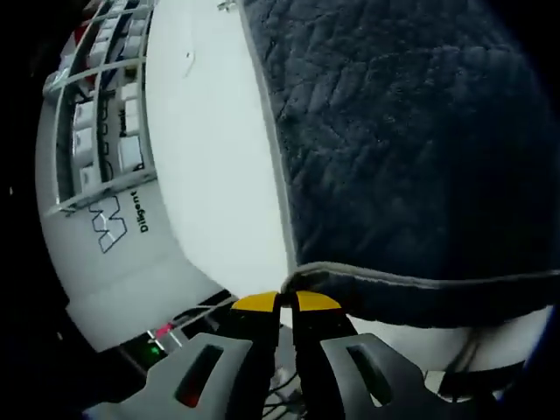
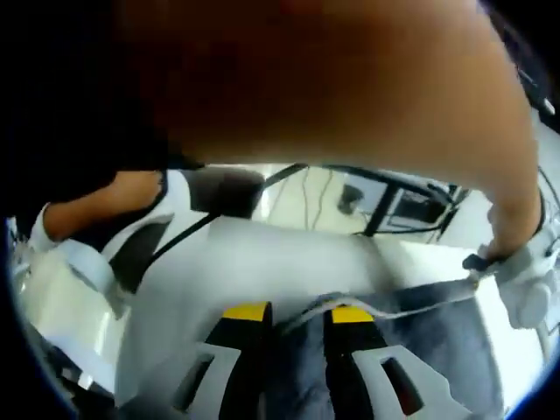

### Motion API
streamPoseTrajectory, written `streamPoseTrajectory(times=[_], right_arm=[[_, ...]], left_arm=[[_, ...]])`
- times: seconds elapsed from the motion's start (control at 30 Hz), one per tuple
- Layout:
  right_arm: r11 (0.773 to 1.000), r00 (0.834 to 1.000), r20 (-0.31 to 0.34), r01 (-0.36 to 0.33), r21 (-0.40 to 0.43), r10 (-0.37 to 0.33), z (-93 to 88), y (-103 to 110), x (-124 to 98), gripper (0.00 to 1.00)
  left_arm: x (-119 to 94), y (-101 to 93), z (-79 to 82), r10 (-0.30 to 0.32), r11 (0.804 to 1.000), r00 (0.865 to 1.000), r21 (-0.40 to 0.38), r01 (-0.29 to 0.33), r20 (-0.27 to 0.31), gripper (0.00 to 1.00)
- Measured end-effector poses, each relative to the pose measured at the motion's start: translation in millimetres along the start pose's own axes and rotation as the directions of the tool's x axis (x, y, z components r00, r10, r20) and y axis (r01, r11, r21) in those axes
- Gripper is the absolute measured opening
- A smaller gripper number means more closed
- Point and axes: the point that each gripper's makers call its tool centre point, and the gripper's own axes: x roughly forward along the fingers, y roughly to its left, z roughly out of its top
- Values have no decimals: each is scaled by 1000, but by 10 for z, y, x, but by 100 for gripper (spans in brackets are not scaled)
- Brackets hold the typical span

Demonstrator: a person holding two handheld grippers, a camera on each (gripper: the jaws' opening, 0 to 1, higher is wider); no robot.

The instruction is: Open the folded towel by lifting each exposed corner and separating the folded layers until the towel lies flat within the target outline without major curled edges

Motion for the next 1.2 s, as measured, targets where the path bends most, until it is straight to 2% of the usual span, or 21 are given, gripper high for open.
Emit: streamPoseTrajectory(times=[0.07, 0.2, 0.3, 0.37, 0.43, 0.5, 0.6, 0.67, 0.7, 0.73, 0.77, 0.8, 0.83, 0.87, 0.9, 0.93, 0.97, 1.03, 1.1, 1.13, 1.2], right_arm=[[1000, 999, 32, 7, 25, -7, 80, -49, -134, 27], [999, 997, 68, 24, 31, -26, 192, -119, -270, 33], [999, 997, 75, 16, 38, -19, 200, -103, -292, 34], [999, 997, 75, 5, 35, -8, 178, -51, -328, 35], [999, 997, 79, 8, 32, -11, 166, -44, -394, 35], [999, 995, 93, 17, 38, -21, 171, -78, -477, 35], [998, 994, 104, 32, 48, -37, 168, -147, -594, 37], [996, 991, 117, 60, 65, -67, 154, -278, -764, 40], [994, 989, 124, 77, 71, -86, 129, -364, -831, 44], [992, 984, 132, 106, 75, -115, 107, -456, -912, 50], [987, 977, 146, 145, 67, -154, 88, -558, -1003, 69], [981, 969, 155, 182, 72, -191, 64, -658, -1078, 90], [978, 968, 147, 193, 79, -203, 25, -698, -1122, 97], [972, 968, 105, 224, 66, -230, -85, -778, -1252, 97], [967, 963, 110, 235, 101, -246, -119, -828, -1323, 98], [967, 961, 126, 233, 103, -245, -150, -869, -1444, 100], [966, 959, 132, 237, 107, -250, -167, -890, -1504, 100], [954, 949, 129, 270, 132, -286, -274, -1020, -1659, 100], [944, 938, 149, 292, 153, -314, -306, -1128, -1778, 100], [941, 934, 158, 293, 169, -319, -318, -1155, -1836, 100], [931, 927, 161, 305, 203, -338, -350, -1216, -1943, 100]], left_arm=[[18, 13, 5, -8, 999, 1000, -43, 8, 15, 4], [4, 59, -47, 7, 999, 1000, -53, -7, -2, 5], [-38, 76, -162, 10, 998, 998, -54, -13, -56, 6], [-69, 52, -260, -8, 995, 996, -104, -2, -92, 11], [-88, 75, -290, -5, 987, 996, -161, -8, -86, 16], [-140, 155, -324, 21, 958, 997, -282, -42, -76, 16], [-222, 212, -357, 43, 940, 995, -335, -69, -87, 22], [-302, 219, -300, 55, 898, 997, -435, -72, -52, 29], [-329, 183, -251, 42, 860, 999, -508, -47, -20, 34], [-366, 119, -212, 18, 800, 1000, -600, -14, 1, 45], [-392, 61, -138, -7, 738, 999, -674, 41, 53, 55], [-425, 55, -82, 1, 688, 995, -723, 68, 95, 63], [-467, 57, -45, 15, 655, 992, -750, 85, 125, 74], [-587, -2, 36, 22, 612, 988, -783, 110, 156, 83], [-631, -4, 63, 31, 590, 985, -799, 119, 170, 92], [-743, 53, 152, 88, 554, 975, -824, 122, 204, 100], [-848, 129, 216, 144, 532, 962, -838, 123, 233, 99], [-1051, 273, 418, 260, 458, 912, -872, 173, 318, 100], [-1243, 277, 630, 285, 409, 861, -866, 288, 421, 100], [-1310, 298, 710, 297, 392, 837, -858, 332, 459, 100], [-1437, 331, 798, 327, 380, 810, -852, 360, 488, 100]])
